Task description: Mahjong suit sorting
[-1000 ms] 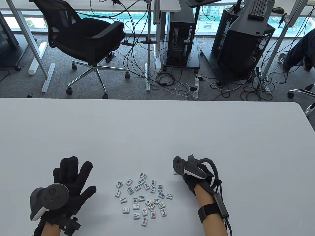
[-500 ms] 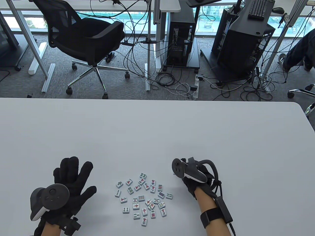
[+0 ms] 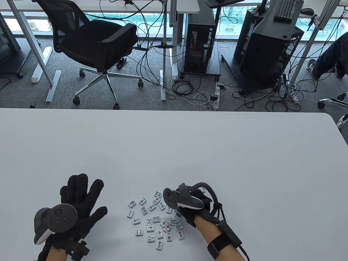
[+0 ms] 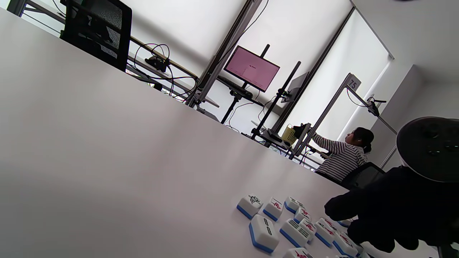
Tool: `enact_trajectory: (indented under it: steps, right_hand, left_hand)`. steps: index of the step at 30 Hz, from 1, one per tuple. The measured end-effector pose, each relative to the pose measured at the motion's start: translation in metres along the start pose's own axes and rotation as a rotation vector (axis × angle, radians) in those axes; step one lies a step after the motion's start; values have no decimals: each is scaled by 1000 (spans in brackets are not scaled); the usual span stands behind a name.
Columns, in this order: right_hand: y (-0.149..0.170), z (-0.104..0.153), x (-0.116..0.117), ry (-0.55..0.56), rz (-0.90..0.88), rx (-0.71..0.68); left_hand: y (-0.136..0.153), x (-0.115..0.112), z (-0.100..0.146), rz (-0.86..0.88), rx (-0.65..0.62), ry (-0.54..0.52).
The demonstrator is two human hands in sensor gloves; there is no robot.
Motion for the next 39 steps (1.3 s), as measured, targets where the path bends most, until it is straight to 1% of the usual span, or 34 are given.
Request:
enact_trajectory:
  steps: [2,4,5,6,7,9,10,12,15,16,17,20,22,24,26,29,31,33,36,39]
  right_hand:
    - [3,-3,0,42,27,25]
    - [3,-3,-2,50,112,20]
    - [3,-2,-5,54,127,13]
    - [3,-2,-6,52,106,8]
    - [2,-2,-6,22,57,-6]
    - [1,-3,-5,-60,25,3]
    - [0,-5,-4,-84,37,4]
    - [-2,-6,-1,-94,75,-6]
    - [-3,-10,9,-147,108,-5]
    - [-3,-10,9,-146,96,-13]
    - [-3,-10,9,-115,70,-24]
    - [-4,-7,9,-91,82,-49]
    - [-1,-2,5,-34,71,-74]
    - [8,9,-4,58,34,-63]
    - [19,20,-14,118,-1,-42]
    - [39,38,-27,167,-18,-1]
    - [54,52,-31,155,-23,32]
    - [62,62,-30,137,-26,50]
    - [70,77,-20,80,-27,72]
    - [74,87,-4,16,-33,77]
  left_hand:
    - [0,0,0,5,0,0]
    - [0,0,0,5,-1,1]
    - [0,0,0,4,-2,1]
    - [0,0,0,4,-3,1]
    - [-1,-1,0,3,-5,1]
    - [-1,-2,-1,2,-7,6]
    - [-1,-3,-1,3,-5,12]
    - [-1,-3,-1,5,-4,17]
    - [-1,-3,-1,5,-3,14]
    - [-1,-3,-1,7,-4,13]
    - [-1,-3,-1,9,-3,13]
    - [-1,-3,-1,8,-4,15]
    - [-1,-4,-1,6,-8,20]
    - [-3,-5,-1,6,-14,22]
    - [-3,-5,-2,7,-17,22]
    - [-3,-5,-1,9,-17,20]
    - [-3,-5,-1,8,-18,21]
    - [-3,-5,-2,4,-19,23]
    - [-3,-6,-2,-2,-20,28]
    - [-4,-7,-2,-4,-18,35]
Point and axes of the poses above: the tracker on the back of each hand, its own y axis roughly to the little-finger side, its own z axis roughly from the fingertips to the wrist, x = y × z, the point moved 1 cm from there along -z, roughly from the wrist to the fingertips, and after that the axes turned 6 degrees about -z, right-handed, at the moved point
